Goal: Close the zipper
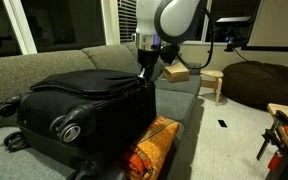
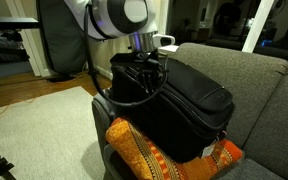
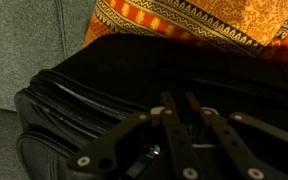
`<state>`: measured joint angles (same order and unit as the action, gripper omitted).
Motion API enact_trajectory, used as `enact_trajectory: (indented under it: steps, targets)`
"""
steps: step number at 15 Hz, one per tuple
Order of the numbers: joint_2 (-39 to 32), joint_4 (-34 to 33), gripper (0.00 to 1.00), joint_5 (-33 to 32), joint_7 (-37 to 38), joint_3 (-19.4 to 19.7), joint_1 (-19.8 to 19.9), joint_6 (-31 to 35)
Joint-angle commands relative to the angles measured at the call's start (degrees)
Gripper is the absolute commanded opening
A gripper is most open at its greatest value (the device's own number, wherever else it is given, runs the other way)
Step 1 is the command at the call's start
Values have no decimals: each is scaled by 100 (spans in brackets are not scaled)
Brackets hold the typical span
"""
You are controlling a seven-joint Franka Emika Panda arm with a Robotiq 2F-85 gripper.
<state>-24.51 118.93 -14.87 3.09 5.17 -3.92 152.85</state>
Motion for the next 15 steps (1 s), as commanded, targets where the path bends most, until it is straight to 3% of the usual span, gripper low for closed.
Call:
enact_trajectory:
  steps: [1,8,9,11,15]
  targets:
    - [213,193,7,-268,307,53,-316,-21]
    - [210,212,7,-515,469,50,-649,-78]
    - [198,203,41,-527,491,57,-658,-85]
    - [182,187,47,-549,503,71,-653,-51]
    - [141,135,71,-535,556,118,-627,-55]
